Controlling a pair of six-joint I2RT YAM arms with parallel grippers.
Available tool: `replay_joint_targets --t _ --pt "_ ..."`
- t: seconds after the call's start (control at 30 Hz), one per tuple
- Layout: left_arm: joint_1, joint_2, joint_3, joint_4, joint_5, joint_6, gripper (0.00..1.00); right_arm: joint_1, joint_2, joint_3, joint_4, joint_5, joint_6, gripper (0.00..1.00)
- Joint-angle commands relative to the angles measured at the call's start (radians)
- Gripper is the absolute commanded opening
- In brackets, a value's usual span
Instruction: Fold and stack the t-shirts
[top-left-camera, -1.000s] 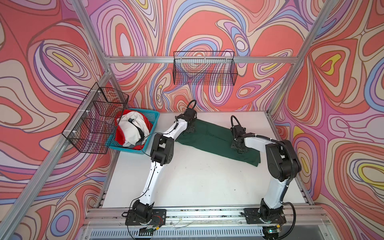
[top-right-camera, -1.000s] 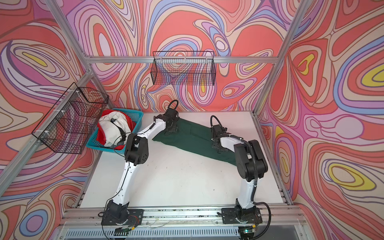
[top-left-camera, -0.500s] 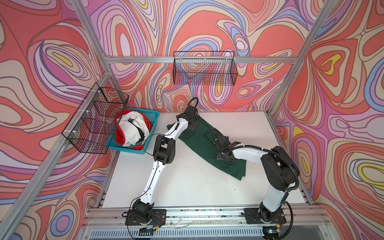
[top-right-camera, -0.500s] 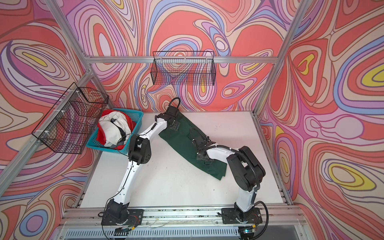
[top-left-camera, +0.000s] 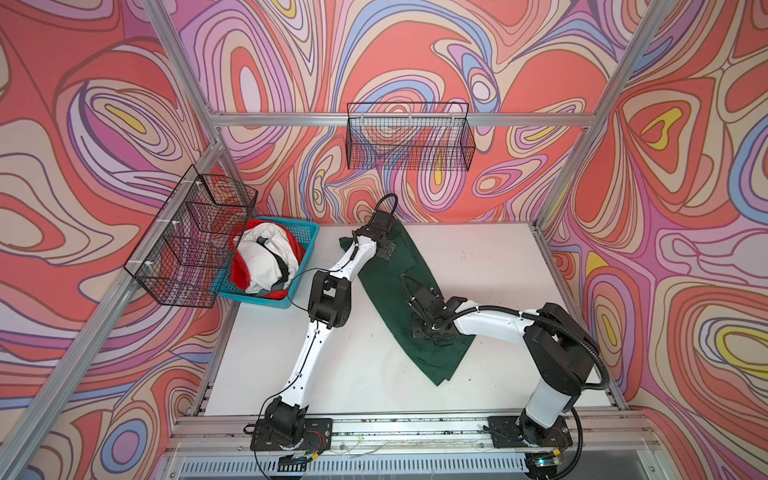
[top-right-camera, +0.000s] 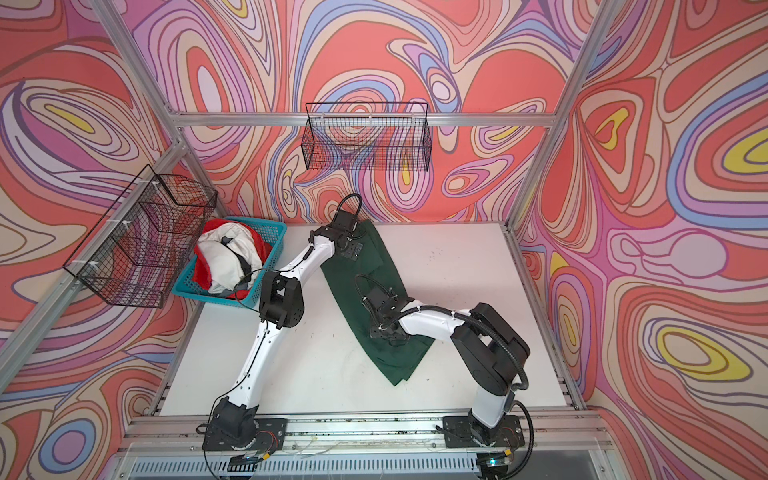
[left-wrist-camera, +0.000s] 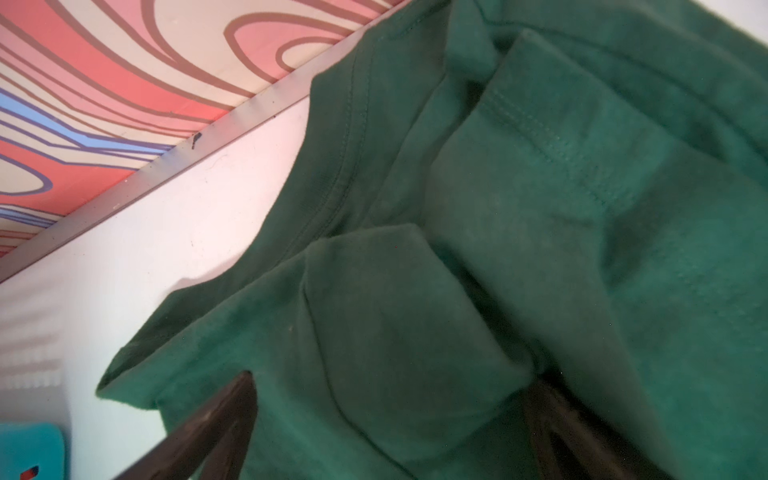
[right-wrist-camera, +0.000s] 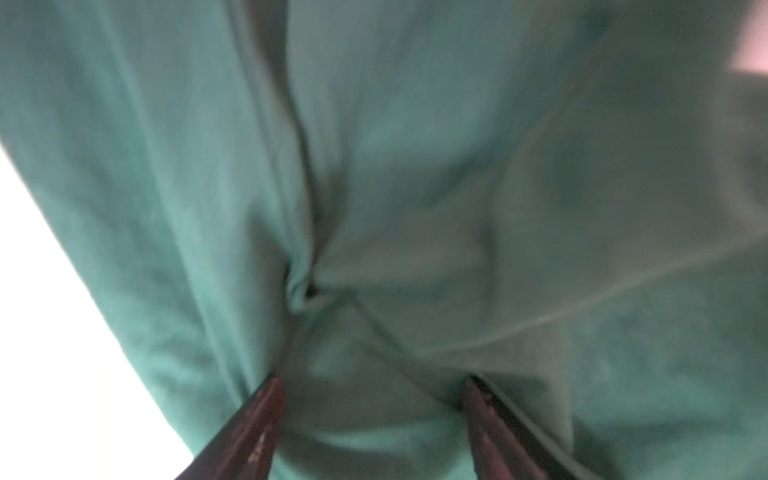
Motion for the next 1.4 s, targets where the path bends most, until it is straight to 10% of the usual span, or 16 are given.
replay_joint_targets --t 0.0,0.27,0.53,0.83,1.37 --pt "-0.002 -0.049 -0.042 0.029 0.031 0.043 1.00 0.010 -0.082 0.058 -0.105 -0.037 0.002 0.74" --pt "-0.048 -0.163 -0.059 -0.094 -0.121 -0.123 1.00 -0.064 -0.143 0.154 -0.218 0.187 -0.124 0.70" --pt "-0.069 -0.409 -0.433 0.094 0.185 -0.317 1.00 -0.231 -0.192 -0.018 -0.008 0.205 -0.160 0.65" --pt "-0.078 -0.188 -0.110 -0.173 0.285 -0.359 1.00 -0.270 -0.099 -0.111 0.069 0.210 -0.227 0.60" --pt "-0.058 -0.015 0.023 -0.202 0.353 -0.301 1.00 -0.271 -0.216 -0.411 0.146 0.023 -0.152 0.50"
